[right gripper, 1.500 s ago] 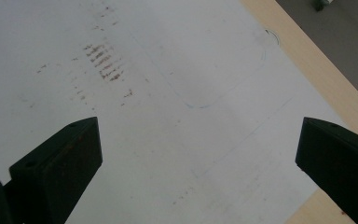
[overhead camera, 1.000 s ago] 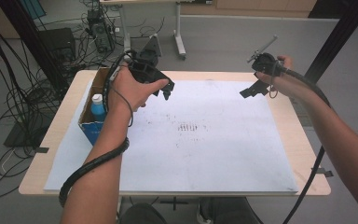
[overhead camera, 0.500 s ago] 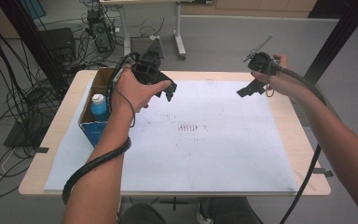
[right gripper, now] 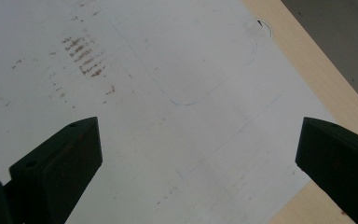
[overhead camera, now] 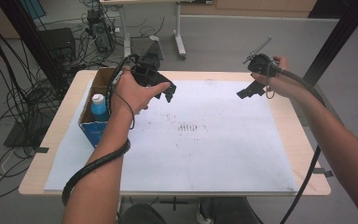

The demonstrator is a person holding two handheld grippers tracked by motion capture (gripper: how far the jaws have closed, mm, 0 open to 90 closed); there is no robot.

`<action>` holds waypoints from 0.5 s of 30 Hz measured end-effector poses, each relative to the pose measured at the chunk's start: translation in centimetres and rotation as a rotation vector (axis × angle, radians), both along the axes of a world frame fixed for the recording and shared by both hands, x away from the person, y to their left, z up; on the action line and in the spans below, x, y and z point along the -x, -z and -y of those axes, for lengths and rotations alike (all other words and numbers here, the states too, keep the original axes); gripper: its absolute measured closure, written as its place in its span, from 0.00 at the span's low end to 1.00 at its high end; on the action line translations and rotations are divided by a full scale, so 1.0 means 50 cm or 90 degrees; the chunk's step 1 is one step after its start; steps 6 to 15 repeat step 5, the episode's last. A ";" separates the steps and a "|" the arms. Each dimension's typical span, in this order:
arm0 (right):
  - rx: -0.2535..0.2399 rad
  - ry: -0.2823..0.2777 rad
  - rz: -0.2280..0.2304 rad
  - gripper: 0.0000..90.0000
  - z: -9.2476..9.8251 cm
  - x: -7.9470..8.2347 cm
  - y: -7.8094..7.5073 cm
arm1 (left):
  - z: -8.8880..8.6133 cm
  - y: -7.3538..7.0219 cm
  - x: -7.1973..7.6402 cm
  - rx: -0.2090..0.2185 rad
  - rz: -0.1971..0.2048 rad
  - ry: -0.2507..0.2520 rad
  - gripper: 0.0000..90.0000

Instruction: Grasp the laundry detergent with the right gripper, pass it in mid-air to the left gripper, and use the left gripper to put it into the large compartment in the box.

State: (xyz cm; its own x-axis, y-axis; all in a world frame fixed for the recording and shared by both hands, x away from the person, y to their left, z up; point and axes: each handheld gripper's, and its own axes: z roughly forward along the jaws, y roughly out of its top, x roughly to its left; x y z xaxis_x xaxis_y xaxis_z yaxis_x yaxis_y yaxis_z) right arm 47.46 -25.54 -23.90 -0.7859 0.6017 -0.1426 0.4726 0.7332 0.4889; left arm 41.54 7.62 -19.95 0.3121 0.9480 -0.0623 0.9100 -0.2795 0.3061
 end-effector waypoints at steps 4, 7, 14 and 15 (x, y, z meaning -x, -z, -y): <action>-0.001 -0.002 -0.001 0.00 -0.002 0.000 0.003 | 0.002 0.001 0.000 0.002 0.001 0.002 0.08; -0.001 -0.001 -0.003 0.00 -0.003 0.000 0.005 | 0.003 0.002 0.000 -0.002 0.000 0.004 0.08; -0.001 -0.001 -0.003 0.00 -0.003 0.000 0.005 | 0.003 0.002 0.000 -0.002 0.000 0.004 0.08; -0.001 -0.001 -0.003 0.00 -0.003 0.000 0.005 | 0.003 0.002 0.000 -0.002 0.000 0.004 0.08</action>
